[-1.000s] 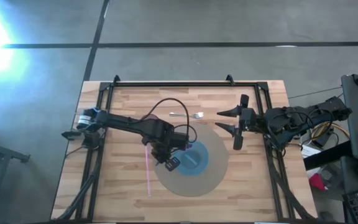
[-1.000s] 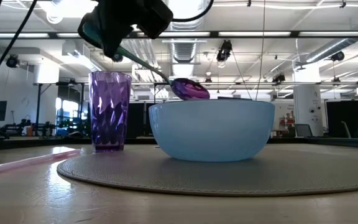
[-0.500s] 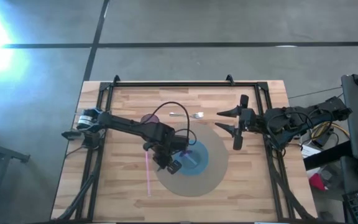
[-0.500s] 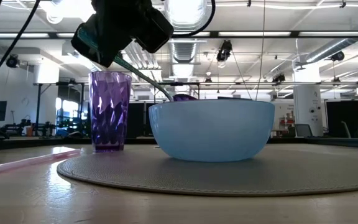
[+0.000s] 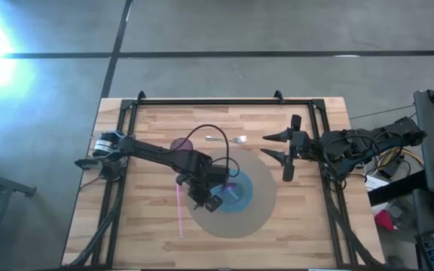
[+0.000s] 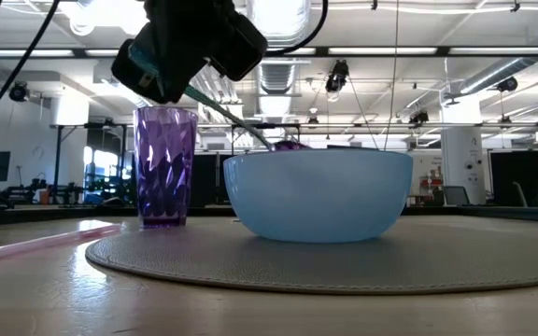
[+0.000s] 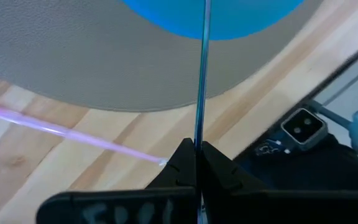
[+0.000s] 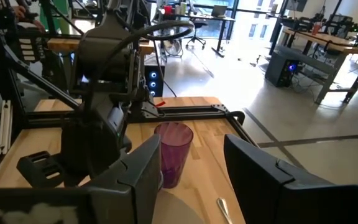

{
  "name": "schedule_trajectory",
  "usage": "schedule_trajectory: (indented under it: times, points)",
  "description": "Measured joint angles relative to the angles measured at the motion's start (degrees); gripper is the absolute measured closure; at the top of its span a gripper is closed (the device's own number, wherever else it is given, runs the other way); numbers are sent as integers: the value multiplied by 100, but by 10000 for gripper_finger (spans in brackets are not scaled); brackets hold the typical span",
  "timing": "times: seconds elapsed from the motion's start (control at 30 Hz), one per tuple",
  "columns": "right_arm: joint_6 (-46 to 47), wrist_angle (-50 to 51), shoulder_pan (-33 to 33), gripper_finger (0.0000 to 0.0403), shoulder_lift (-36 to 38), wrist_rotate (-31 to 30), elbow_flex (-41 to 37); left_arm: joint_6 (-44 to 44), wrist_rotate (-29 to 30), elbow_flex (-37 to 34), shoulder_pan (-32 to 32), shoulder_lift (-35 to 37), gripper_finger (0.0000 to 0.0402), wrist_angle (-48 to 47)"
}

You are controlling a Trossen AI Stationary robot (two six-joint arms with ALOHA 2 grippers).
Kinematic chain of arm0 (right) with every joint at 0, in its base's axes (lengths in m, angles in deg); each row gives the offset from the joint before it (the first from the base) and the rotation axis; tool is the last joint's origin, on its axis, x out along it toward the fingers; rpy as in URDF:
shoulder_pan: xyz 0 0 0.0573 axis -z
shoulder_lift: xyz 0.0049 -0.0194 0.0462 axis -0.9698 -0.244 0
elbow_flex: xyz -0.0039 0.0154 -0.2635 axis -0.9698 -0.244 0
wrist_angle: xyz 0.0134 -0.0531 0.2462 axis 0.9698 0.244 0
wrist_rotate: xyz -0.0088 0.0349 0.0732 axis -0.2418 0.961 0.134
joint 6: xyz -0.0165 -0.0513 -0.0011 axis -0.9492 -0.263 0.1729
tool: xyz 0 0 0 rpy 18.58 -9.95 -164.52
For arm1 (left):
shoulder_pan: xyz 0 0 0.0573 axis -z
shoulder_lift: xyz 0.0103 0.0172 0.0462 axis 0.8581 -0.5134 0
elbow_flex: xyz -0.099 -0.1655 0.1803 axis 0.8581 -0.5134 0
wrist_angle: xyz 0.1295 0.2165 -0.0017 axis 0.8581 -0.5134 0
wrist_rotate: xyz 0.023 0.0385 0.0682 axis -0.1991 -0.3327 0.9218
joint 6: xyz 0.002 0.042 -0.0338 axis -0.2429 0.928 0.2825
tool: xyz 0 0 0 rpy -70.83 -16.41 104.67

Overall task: Pick & Place Utensil
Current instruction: Put the purple spoon into the bowl

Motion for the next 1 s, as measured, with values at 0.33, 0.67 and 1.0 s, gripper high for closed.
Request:
schedule_trajectory:
  times: [0.33,0.67,1.0]
  points:
    - [0,-1,-2,243,0,0,-11,22,45,-417,4,0,401,224]
    - [0,-2,-1,234,0,0,-17,-4,-171,-644,-31,0,401,450]
    - [0,1,-1,246,0,0,-78,-96,-425,-441,-118,0,397,599]
